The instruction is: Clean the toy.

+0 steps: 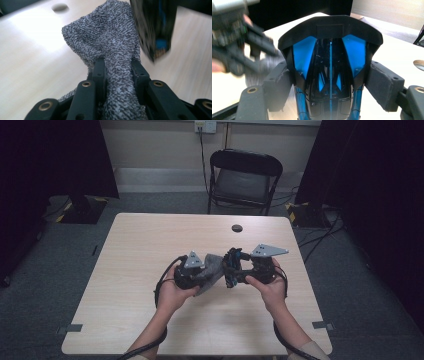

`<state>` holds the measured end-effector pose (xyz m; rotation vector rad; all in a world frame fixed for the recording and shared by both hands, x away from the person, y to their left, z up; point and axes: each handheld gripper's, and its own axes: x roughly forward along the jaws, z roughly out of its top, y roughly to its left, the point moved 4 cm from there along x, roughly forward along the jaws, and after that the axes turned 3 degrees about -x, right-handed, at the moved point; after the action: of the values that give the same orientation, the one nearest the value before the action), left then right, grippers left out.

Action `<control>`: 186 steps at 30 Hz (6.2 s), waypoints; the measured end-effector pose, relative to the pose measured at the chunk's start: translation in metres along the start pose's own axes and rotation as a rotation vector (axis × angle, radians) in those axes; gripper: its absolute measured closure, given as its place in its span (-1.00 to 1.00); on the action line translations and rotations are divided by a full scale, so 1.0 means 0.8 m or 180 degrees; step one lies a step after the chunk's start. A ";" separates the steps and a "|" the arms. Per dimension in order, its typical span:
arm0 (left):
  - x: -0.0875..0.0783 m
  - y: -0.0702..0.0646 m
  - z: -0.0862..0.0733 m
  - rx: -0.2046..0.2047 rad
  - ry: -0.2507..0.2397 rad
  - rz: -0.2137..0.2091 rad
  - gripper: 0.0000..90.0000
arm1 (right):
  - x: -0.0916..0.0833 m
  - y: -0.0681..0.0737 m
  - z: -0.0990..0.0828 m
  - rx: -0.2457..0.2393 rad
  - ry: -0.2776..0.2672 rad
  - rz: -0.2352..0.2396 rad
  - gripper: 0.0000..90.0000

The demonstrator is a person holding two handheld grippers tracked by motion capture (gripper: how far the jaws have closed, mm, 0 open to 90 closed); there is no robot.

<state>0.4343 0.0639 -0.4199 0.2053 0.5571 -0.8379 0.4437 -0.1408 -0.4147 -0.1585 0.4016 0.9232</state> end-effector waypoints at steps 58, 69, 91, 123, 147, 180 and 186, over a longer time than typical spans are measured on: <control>0.056 -0.052 -0.049 0.0184 0.0458 -0.0358 0.56 | -0.011 -0.008 0.009 0.0027 -0.0094 -0.0112 -0.43; 0.061 -0.056 -0.057 0.0204 0.0524 -0.0400 0.56 | -0.021 -0.013 0.013 0.0049 -0.0154 -0.0140 -0.43; 0.036 -0.023 -0.067 0.0073 0.0466 -0.0195 0.56 | -0.020 -0.011 0.007 0.0055 -0.0163 -0.0095 -0.43; -0.032 0.057 -0.091 -0.0127 0.0299 0.0498 0.56 | 0.049 0.021 -0.043 -0.0128 0.0560 0.0158 -0.43; -0.034 0.055 -0.114 -0.0042 0.0411 0.0433 0.56 | 0.116 0.045 -0.090 -0.0356 0.1067 0.0093 -0.44; -0.028 0.049 -0.119 -0.0138 0.0404 0.0433 0.56 | 0.065 0.029 -0.107 -0.0230 0.0998 0.0090 -0.73; -0.032 0.045 -0.110 -0.0088 0.0388 0.0433 0.56 | 0.058 0.031 -0.126 -0.0260 0.1125 0.0074 -0.70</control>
<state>0.4137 0.1378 -0.4813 0.2672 0.6613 -0.6884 0.4212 -0.1220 -0.5243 -0.3954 0.6939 0.9364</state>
